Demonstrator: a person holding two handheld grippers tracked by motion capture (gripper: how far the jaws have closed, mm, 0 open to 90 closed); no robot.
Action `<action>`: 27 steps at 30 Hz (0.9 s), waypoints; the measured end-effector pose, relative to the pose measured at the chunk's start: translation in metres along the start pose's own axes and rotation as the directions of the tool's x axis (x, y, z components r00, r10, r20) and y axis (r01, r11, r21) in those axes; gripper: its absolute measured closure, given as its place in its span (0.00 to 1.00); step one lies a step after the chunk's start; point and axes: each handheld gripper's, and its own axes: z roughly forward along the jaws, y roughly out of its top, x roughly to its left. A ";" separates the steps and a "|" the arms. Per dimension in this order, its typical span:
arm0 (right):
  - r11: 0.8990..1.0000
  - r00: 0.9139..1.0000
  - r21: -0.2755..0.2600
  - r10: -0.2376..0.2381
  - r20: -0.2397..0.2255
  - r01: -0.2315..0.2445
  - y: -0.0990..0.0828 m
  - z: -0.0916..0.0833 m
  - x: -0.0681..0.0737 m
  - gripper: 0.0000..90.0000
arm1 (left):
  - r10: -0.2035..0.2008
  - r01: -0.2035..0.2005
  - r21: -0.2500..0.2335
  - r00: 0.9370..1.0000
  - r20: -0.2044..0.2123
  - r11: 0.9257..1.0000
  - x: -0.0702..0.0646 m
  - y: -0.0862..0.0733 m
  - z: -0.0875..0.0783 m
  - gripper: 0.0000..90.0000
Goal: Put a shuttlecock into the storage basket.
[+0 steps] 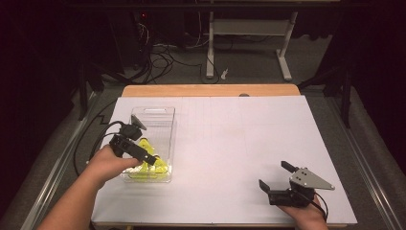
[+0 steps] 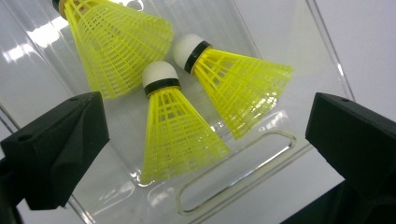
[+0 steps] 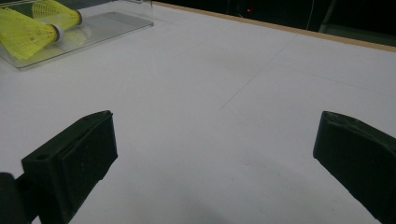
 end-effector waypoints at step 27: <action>0.999 0.999 -0.023 0.034 0.032 -0.033 0.000 -0.004 -0.006 0.00 | 0.059 -0.046 -0.578 0.998 0.004 0.815 0.004 -0.068 0.026 0.00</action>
